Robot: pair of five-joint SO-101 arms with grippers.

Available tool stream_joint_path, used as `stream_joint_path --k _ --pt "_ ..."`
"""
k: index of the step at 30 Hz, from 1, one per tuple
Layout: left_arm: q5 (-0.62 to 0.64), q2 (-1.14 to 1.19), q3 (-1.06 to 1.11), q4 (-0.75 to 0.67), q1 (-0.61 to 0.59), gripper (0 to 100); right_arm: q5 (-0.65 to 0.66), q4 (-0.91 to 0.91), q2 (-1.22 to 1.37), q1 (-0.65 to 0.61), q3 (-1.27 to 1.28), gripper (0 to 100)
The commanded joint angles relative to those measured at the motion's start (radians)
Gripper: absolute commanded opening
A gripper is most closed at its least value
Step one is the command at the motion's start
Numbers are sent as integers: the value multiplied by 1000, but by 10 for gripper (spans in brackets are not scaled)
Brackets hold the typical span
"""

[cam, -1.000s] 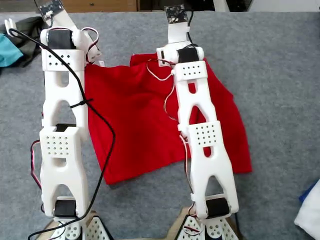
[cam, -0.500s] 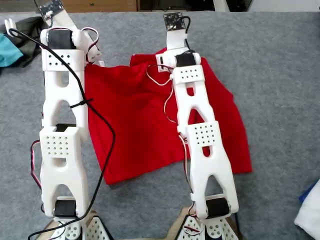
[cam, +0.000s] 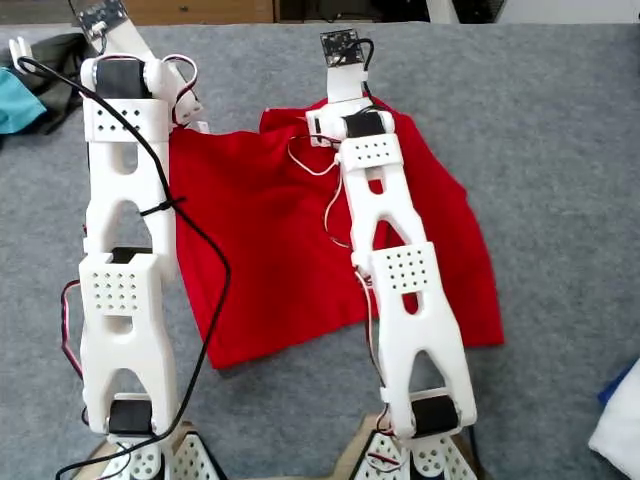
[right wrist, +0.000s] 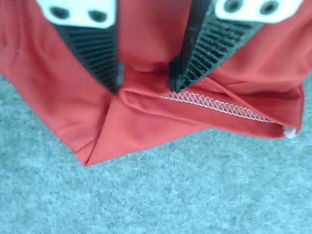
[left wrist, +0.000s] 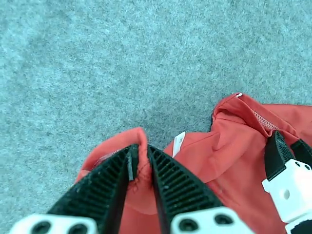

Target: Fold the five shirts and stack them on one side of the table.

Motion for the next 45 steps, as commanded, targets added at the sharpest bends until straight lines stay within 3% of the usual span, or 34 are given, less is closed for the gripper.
stream_joint_path --k 1,13,19,33,45 --pt "-6 -13 -3 9 -12 20 9 -25 -5 -10 -8 29" --pt "-6 -13 -9 9 -12 20 5 -31 -12 96 -162 6" --pt "-8 -22 -11 9 -12 20 5 104 -16 127 -361 6" --pt "-34 -25 -14 9 2 19 6 242 -308 203 -352 6" --pt "-97 -27 -336 11 15 19 11 288 -622 277 -352 6"
